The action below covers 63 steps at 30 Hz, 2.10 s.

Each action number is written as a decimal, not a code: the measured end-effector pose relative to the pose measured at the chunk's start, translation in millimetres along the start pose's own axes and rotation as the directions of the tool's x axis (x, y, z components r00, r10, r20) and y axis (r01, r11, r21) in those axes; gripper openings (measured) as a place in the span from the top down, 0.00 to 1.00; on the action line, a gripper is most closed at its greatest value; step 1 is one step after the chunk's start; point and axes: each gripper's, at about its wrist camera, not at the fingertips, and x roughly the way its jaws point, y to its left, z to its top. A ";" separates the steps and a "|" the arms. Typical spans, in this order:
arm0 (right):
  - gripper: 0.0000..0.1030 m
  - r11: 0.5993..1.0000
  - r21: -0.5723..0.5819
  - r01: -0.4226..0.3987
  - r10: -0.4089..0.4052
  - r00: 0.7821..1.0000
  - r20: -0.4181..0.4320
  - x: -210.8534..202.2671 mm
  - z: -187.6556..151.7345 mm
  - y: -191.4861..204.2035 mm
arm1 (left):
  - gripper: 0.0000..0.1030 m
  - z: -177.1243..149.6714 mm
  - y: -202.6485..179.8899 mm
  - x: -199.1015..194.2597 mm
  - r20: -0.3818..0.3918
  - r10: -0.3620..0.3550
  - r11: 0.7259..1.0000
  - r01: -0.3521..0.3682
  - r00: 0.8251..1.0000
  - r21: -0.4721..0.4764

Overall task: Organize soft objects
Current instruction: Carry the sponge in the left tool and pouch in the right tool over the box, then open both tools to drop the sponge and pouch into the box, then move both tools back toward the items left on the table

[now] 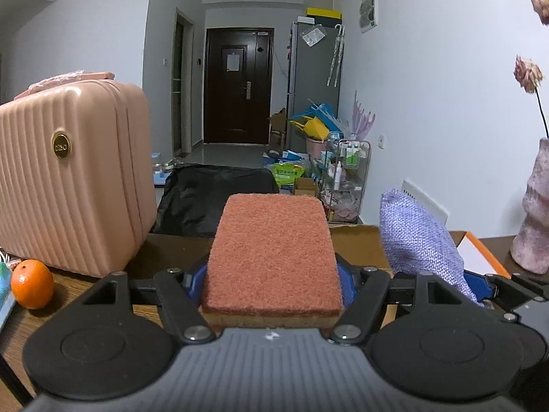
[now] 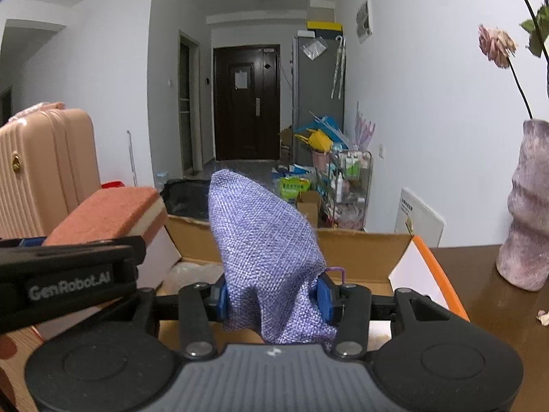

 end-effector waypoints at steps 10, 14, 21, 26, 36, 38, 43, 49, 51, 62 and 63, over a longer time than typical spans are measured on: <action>0.51 1.000 0.004 0.022 -0.022 0.999 -0.034 6.5 -6.0 1.5 | 0.31 -4.0 -6.1 -0.8 0.030 0.015 0.999 -0.016 0.999 0.032; 0.36 0.999 0.011 0.035 -0.034 0.999 -0.041 6.7 -5.8 -2.3 | 0.14 -3.3 -3.2 -6.3 0.058 0.036 0.999 -0.037 0.998 0.015; 0.00 0.996 0.024 0.081 -0.080 0.996 -0.030 5.1 -6.2 -5.1 | 0.00 2.5 9.3 -14.1 0.101 0.069 0.996 -0.064 0.992 -0.058; 0.00 0.995 0.046 0.086 -0.085 0.996 -0.032 4.1 -6.9 -10.6 | 0.00 3.1 14.4 -10.3 0.080 0.076 0.994 -0.069 0.994 -0.079; 0.00 0.995 0.039 0.090 -0.088 0.995 -0.048 2.2 -7.6 -13.1 | 0.00 -5.9 8.2 -19.7 0.110 0.077 0.997 -0.075 0.991 -0.025; 0.00 0.995 0.034 0.093 -0.091 0.995 -0.046 -0.2 -8.6 -13.6 | 0.00 -9.2 5.4 -24.8 0.122 0.077 0.997 -0.078 0.990 0.006; 0.00 0.995 0.017 0.098 -0.097 0.994 -0.040 -9.3 -12.5 -16.2 | 0.00 -17.8 5.1 -41.2 0.148 0.072 0.996 -0.079 0.986 0.048; 0.00 0.996 0.024 0.089 -0.088 0.996 -0.030 -23.8 -17.8 -23.9 | 0.00 -26.7 13.5 -55.3 0.146 0.080 0.995 -0.089 0.986 0.053; 0.00 0.996 0.025 0.087 -0.087 0.996 -0.024 -28.8 -19.2 -25.6 | 0.00 -27.3 17.2 -59.9 0.145 0.085 0.995 -0.092 0.986 0.044; 0.00 0.998 0.037 0.057 -0.058 0.998 0.019 -62.0 -28.8 -31.9 | 0.00 -23.1 63.8 -94.4 0.151 0.134 0.990 -0.125 0.979 -0.069; 0.00 0.998 0.039 0.054 -0.055 0.998 0.024 -66.0 -30.2 -32.1 | 0.00 -24.1 68.1 -96.9 0.145 0.138 0.989 -0.128 0.980 -0.074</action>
